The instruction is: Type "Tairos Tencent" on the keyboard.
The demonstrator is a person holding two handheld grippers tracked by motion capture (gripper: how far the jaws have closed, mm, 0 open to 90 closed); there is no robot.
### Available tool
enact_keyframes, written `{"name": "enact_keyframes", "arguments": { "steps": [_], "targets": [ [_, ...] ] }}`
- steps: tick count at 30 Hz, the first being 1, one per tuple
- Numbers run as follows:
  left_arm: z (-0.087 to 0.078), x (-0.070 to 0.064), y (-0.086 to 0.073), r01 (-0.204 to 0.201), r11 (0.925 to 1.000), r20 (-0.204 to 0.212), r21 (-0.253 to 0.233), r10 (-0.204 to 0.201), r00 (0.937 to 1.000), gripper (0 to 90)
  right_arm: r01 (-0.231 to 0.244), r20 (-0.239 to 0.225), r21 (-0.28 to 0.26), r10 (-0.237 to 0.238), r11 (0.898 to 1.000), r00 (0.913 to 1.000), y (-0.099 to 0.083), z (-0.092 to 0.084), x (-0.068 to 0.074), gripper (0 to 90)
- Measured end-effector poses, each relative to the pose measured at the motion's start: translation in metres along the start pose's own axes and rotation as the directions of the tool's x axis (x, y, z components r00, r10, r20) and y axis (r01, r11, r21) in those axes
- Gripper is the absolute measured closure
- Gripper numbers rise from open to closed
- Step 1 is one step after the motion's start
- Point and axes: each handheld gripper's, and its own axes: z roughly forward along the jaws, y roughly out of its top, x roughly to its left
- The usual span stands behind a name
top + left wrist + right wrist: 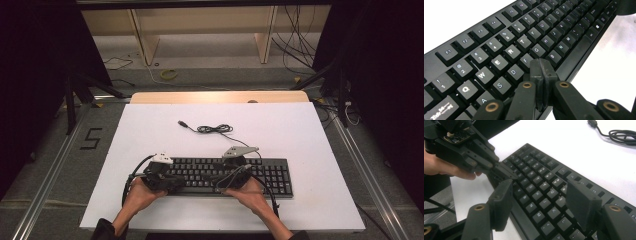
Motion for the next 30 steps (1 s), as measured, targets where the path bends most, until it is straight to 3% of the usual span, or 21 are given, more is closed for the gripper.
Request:
{"name": "enact_keyframes", "arguments": {
  "steps": [15,22,30],
  "targets": [
    [0.007,-0.001,-0.001,-0.014,0.9992,-0.012,0.037,0.015,0.9998,89.0,-0.004,0.005,0.006,0.004,1.000,1.0000,-0.004,-0.004,-0.001,38.7],
    [0.007,0.000,-0.001,-0.015,0.9995,-0.010,0.027,0.015,0.9998,89.1,-0.003,0.007,0.002,0.003,1.000,1.0000,-0.004,-0.005,-0.002,38.8],
    [-0.004,0.003,0.001,0.003,0.9989,0.005,-0.047,-0.003,1.0000,86.2,-0.005,0.009,-0.001,0.005,1.000,1.0000,-0.003,-0.006,-0.002,38.8]
  ]
}}
